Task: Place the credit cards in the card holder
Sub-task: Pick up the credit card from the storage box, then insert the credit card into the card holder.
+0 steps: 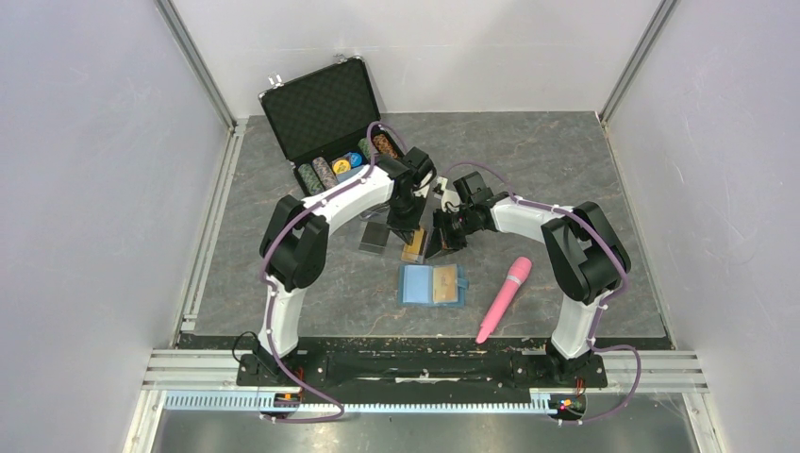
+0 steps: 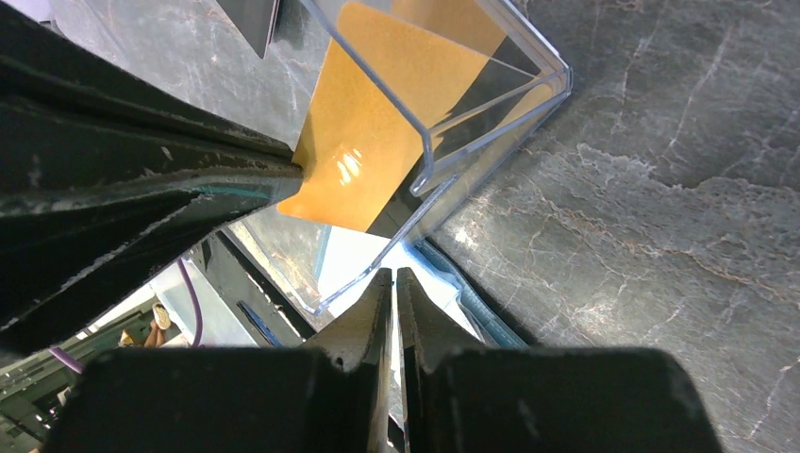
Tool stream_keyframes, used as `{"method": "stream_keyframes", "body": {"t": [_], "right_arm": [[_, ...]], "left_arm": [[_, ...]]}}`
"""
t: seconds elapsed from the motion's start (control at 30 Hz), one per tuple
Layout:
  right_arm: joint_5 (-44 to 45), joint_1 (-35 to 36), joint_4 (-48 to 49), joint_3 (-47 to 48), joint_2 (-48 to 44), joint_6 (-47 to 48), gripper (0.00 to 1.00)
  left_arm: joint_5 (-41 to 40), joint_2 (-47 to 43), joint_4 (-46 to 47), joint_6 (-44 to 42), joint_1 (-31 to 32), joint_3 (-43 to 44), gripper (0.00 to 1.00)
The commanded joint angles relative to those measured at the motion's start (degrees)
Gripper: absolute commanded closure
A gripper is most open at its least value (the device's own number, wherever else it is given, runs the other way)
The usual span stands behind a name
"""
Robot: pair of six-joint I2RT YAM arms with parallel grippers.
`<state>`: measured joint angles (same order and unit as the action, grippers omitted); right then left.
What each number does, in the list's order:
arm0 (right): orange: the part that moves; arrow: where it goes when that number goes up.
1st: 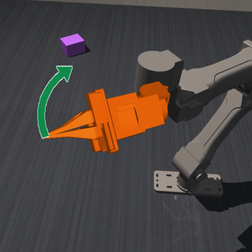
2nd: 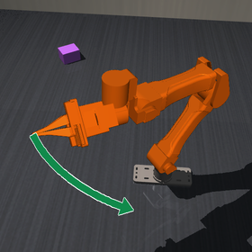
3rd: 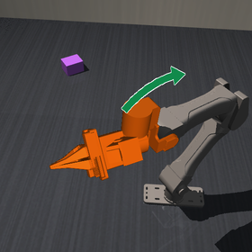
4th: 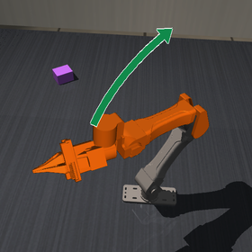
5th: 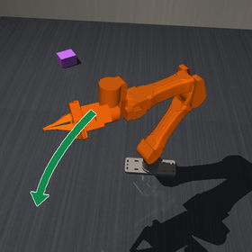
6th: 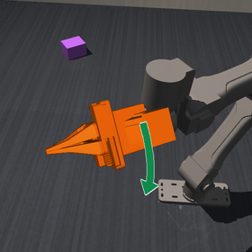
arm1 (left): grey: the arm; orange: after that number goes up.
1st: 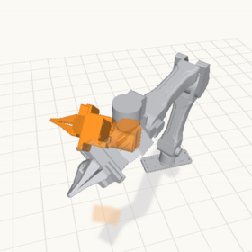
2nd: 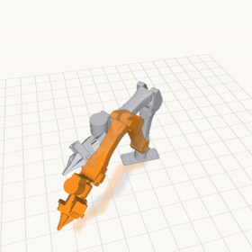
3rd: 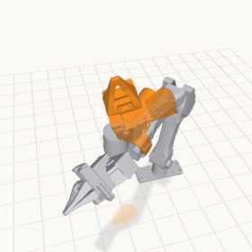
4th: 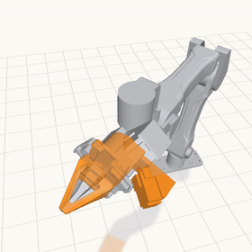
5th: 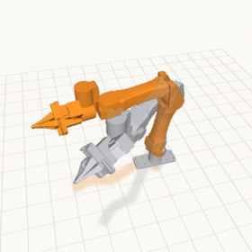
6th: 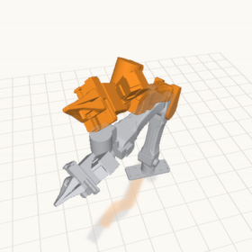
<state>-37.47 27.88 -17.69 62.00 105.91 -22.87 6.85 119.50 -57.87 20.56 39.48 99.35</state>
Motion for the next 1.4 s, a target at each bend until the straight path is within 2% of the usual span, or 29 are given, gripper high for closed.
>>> {"method": "stream_keyframes", "body": {"t": [0.0,0.07,0.17,0.37,0.53,0.6,0.77,0.9,1.0,1.13,1.37], "right_arm": [[-1.37,0.42,2.61,0.1,-0.44,0.29,0.94],[-1.37,0.42,2.66,0.11,-0.52,0.34,0.94],[-1.37,0.42,2.63,0.06,-0.59,0.38,0.94],[-1.29,0.42,2.61,0.11,-0.57,0.43,0.94],[-0.79,0.43,2.56,0.35,-1.05,0.33,0.92],[-0.3,0.34,2.55,0.66,-1.78,0.36,0.85],[1.15,-0.36,2.74,1.5,-6.28,0.94,0.53],[0.38,-2.02,4.13,-0.15,-11.16,0.48,0.39],[-3.44,-3.93,7.93,-3.32,-15.27,-1.44,0.35],[-10.25,-6.39,16.34,-7.89,-19.65,-6.48,0.35],[-18.9,-7.53,33.0,-14.56,-24.83,-18.09,0.44]], "left_arm": [[5.59,-2.65,7.32,3.35,-1.01,-2.23,0.83],[7.4,-3.08,9.32,4.51,-1.71,-4.67,0.72],[10.55,-4.03,13.15,6.31,-2.92,-8.11,0.71],[14.31,-6.58,18.35,8.53,-4.14,-12.32,0.96],[13.45,-8.39,18.49,8.73,-4.41,-12.31,0.98],[12.42,-10.11,18.49,8.72,-4.41,-12.49,0.98],[9.73,-15.33,17.92,8.27,-4.44,-13.54,0.98],[9.07,-21.18,20.13,8.66,-4.5,-17.05,0.98],[10.35,-25.94,24.07,9.46,-4.59,-20.62,0.98],[17.5,-32.59,33.96,13.15,-5.13,-28.01,0.98],[26.63,-41.9,56.57,23.07,-5.43,-42.03,0.98]]}}
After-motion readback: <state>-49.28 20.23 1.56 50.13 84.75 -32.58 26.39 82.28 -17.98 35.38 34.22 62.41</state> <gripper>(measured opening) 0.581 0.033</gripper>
